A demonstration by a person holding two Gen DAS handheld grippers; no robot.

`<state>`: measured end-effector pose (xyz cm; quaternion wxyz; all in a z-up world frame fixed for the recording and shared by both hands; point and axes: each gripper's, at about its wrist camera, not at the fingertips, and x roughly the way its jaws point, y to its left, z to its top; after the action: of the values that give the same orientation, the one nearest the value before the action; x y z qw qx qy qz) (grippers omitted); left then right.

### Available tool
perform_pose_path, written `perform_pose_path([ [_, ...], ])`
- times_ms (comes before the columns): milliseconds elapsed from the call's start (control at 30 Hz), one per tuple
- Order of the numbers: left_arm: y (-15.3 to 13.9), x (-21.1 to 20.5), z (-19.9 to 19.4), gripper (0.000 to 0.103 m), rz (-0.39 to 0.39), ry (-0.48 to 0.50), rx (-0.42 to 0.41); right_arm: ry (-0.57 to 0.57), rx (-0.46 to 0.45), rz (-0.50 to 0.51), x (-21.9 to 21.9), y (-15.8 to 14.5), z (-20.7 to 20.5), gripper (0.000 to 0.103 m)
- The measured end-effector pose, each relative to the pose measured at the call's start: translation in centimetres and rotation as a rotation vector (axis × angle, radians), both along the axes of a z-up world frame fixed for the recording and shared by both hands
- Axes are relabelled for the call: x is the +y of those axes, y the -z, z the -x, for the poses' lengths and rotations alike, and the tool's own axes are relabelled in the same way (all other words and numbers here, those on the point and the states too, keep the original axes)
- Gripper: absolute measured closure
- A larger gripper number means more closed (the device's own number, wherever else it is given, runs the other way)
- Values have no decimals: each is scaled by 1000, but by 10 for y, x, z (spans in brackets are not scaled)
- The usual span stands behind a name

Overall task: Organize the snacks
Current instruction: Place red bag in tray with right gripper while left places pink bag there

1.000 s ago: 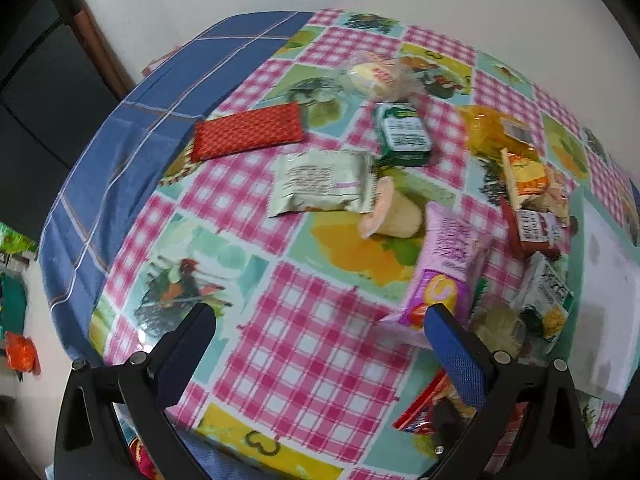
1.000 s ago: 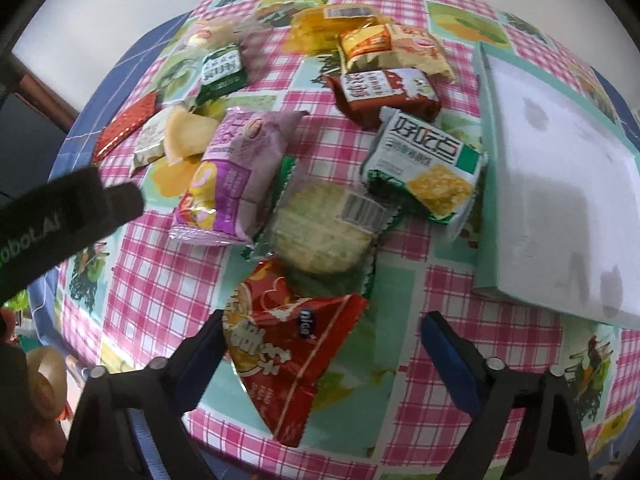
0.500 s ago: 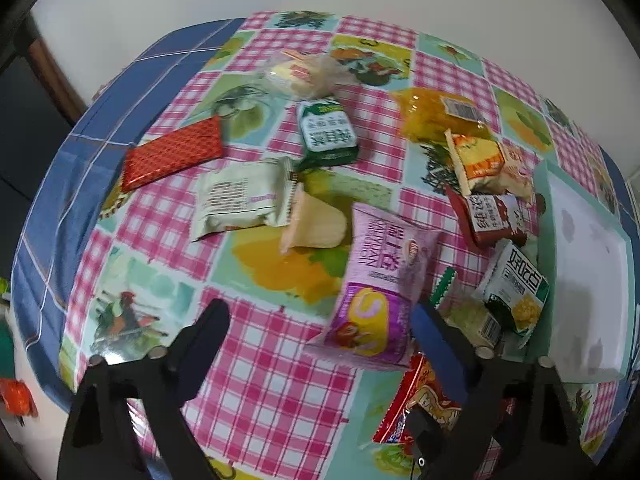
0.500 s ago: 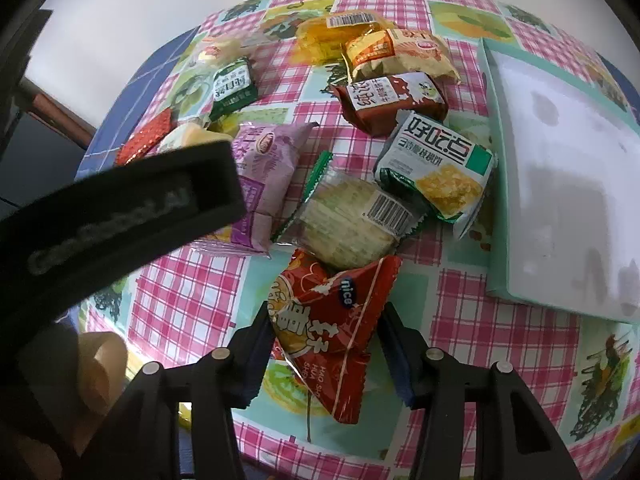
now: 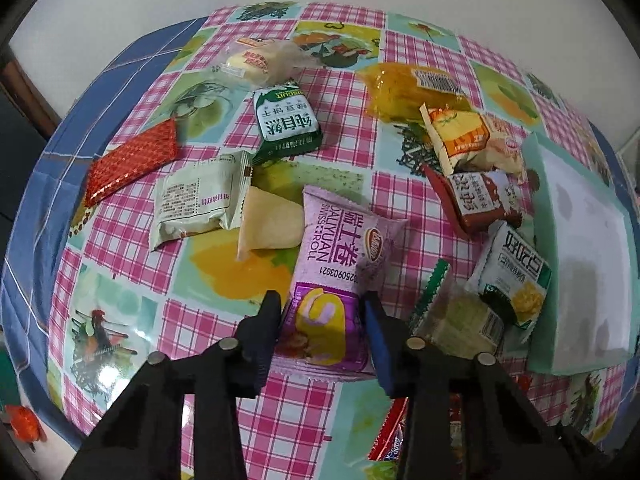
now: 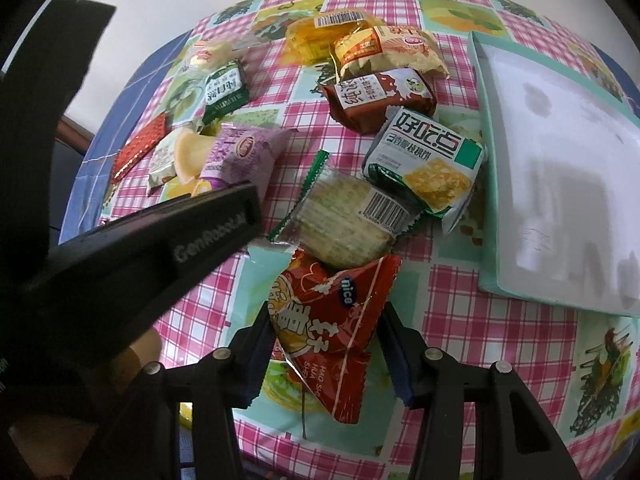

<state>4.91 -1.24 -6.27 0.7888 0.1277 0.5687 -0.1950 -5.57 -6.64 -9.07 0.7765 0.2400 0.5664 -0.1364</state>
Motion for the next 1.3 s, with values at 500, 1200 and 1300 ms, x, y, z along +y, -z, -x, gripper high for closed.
perform_pose_path([
  [500, -47, 29, -5, 66, 105, -120, -86, 36, -160, -15, -9, -45, 21, 56],
  [1200, -74, -38, 30, 66, 148, 23, -150, 400, -184, 150, -118, -84, 60, 56],
  [1300, -75, -59, 39, 66, 149, 72, -162, 452, -175, 134, -135, -80, 67, 56],
])
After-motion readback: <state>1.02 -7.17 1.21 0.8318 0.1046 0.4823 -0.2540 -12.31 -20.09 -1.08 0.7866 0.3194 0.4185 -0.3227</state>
